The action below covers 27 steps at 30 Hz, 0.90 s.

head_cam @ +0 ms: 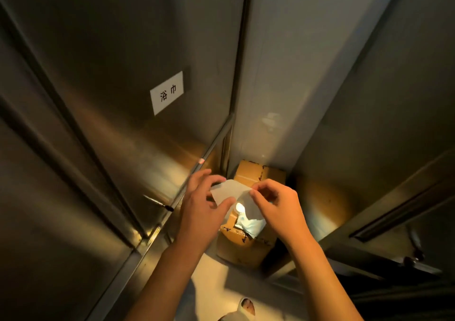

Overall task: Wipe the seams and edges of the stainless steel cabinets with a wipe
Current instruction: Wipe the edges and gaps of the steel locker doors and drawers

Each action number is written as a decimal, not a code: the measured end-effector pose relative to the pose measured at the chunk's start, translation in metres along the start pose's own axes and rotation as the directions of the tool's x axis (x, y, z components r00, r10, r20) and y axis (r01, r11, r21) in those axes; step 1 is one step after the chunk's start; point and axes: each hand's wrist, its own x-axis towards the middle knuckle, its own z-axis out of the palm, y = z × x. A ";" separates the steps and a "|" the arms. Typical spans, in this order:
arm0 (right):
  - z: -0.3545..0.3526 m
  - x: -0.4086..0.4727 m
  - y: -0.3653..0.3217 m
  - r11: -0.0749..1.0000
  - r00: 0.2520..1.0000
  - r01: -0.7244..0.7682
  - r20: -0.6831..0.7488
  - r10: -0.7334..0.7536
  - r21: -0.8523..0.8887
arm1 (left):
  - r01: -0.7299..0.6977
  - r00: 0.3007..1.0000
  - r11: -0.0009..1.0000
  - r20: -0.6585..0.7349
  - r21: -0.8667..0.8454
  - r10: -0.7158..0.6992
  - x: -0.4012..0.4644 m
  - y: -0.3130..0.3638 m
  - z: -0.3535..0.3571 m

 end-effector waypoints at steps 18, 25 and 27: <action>-0.048 -0.079 -0.005 1.000 0.975 -0.012 -0.220 0.011 -0.005 | -0.064 0.984 0.995 0.162 -0.073 0.075 -0.066 0.038 0.021; -0.087 -0.094 0.010 0.996 0.986 0.085 -0.139 -0.087 -0.018 | 0.091 0.964 0.996 0.250 -0.005 -0.087 -0.087 0.063 0.066; -0.097 -0.100 0.017 0.994 0.988 0.107 -0.107 -0.107 -0.013 | 0.086 0.975 0.996 0.206 -0.012 -0.082 -0.096 0.065 0.081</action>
